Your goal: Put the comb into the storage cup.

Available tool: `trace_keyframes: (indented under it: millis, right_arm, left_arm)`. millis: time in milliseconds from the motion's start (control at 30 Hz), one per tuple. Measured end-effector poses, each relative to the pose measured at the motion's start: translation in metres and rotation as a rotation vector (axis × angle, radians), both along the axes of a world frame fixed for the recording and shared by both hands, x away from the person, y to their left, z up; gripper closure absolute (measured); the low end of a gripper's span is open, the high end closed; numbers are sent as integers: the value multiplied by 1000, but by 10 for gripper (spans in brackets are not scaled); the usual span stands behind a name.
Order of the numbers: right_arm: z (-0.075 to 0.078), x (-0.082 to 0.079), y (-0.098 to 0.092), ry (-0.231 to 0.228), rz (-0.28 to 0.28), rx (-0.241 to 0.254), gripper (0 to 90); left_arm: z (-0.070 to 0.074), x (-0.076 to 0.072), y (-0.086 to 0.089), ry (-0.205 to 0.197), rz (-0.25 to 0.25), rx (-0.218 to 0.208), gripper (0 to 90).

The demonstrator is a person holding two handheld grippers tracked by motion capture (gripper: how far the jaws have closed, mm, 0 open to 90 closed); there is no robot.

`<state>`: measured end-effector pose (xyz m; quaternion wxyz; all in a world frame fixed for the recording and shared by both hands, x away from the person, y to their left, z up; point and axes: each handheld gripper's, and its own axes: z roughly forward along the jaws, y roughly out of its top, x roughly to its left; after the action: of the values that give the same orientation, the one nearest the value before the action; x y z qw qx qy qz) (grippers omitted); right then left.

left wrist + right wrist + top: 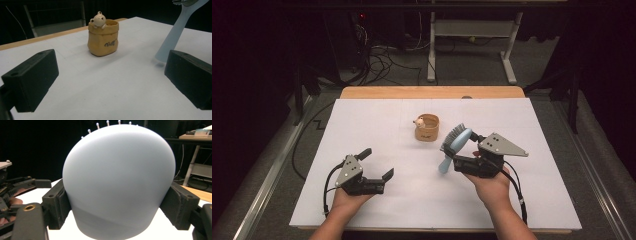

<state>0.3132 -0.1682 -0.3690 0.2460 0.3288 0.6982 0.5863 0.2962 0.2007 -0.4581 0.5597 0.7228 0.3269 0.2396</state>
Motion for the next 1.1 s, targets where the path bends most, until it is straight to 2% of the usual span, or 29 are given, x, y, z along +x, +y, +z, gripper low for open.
trace_keyframes:
  millis: [233, 400, 533, 600, 767, 1100]
  right_arm:
    - [1, -1, -12, -8, -26, 4, 208]
    - [1, -1, -20, -12, -44, 1, 208]
    - [1, 0, -25, -14, -54, 5, 208]
    - [0, 1, -29, -14, -60, 11, 208]
    - [-1, 2, -34, -13, -75, 16, 208]
    - [-1, 6, -30, -30, -69, 33, 207]
  left_arm:
    - [-2, -2, 17, 3, 36, -21, 0]
    - [-8, -5, 24, -3, 47, 4, 0]
    - [-10, -5, 25, 1, 47, 14, 0]
    - [-12, -5, 25, 11, 44, 2, 0]
    - [-12, -6, 26, 3, 40, -1, 0]
    - [-12, -5, 27, 3, 35, -8, 0]
